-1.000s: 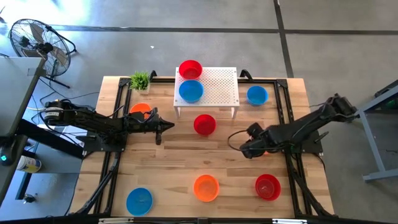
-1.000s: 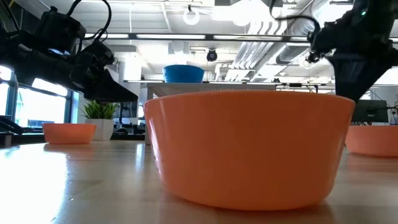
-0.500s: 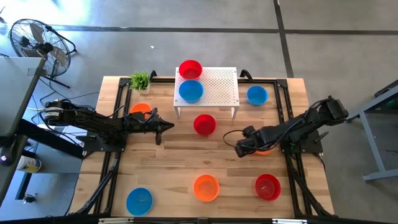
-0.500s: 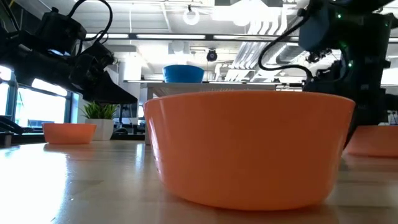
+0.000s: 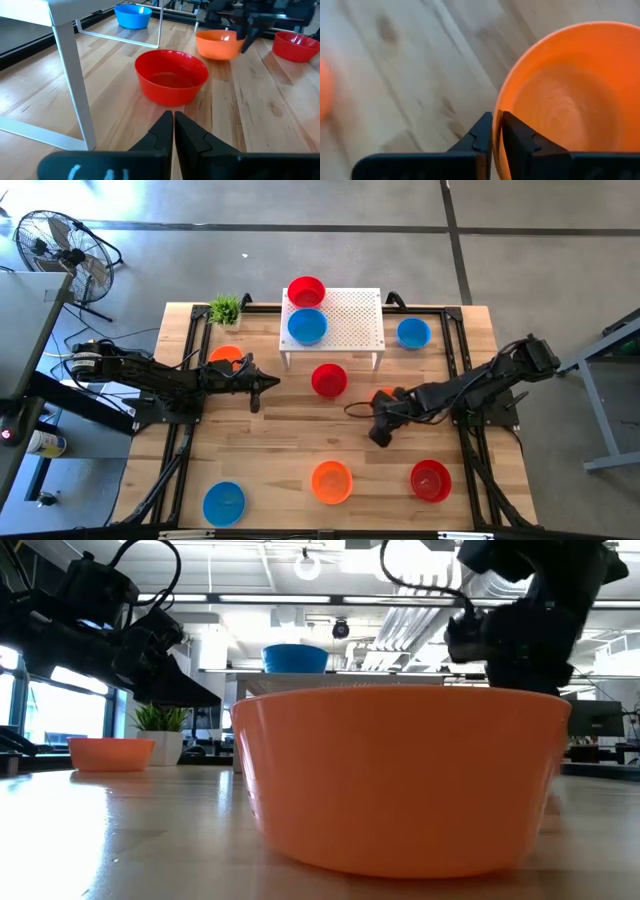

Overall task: Pick & Place Mini bowls
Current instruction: Put the middle orange bowl on the shelf

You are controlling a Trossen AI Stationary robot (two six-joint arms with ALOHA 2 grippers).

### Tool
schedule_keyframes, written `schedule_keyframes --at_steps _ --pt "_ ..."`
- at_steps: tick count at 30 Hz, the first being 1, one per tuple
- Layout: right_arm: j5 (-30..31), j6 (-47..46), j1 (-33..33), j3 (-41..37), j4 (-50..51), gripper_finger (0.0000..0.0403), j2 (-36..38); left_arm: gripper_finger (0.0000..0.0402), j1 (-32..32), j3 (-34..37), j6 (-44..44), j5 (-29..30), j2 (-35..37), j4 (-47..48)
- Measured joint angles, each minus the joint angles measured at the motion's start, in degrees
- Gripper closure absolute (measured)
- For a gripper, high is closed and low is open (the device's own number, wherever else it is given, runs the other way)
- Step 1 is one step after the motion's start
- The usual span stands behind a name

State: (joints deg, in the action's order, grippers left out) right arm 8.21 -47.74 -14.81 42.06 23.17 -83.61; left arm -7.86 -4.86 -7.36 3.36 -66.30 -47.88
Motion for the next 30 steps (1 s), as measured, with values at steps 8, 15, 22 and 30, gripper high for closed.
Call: schedule_keyframes --at_steps 8,15,22,30 --pt "-1.21 4.30 1.29 0.74 -1.61 0.0287 1.32 0.0387 0.02 0.00 -0.26 0.04 0.00 0.00" --pt "6.45 1.69 1.57 6.30 12.53 0.0185 7.66 0.0387 0.02 0.00 -0.33 -2.15 0.00 0.01" --pt "13.28 -19.37 1.40 -1.18 23.49 0.0179 15.26 0.0387 0.02 0.00 -0.31 -2.12 0.00 0.02" --pt "8.71 -25.82 3.37 -16.40 3.22 0.0219 18.97 0.0387 0.00 0.00 -0.44 -1.77 0.00 0.04"
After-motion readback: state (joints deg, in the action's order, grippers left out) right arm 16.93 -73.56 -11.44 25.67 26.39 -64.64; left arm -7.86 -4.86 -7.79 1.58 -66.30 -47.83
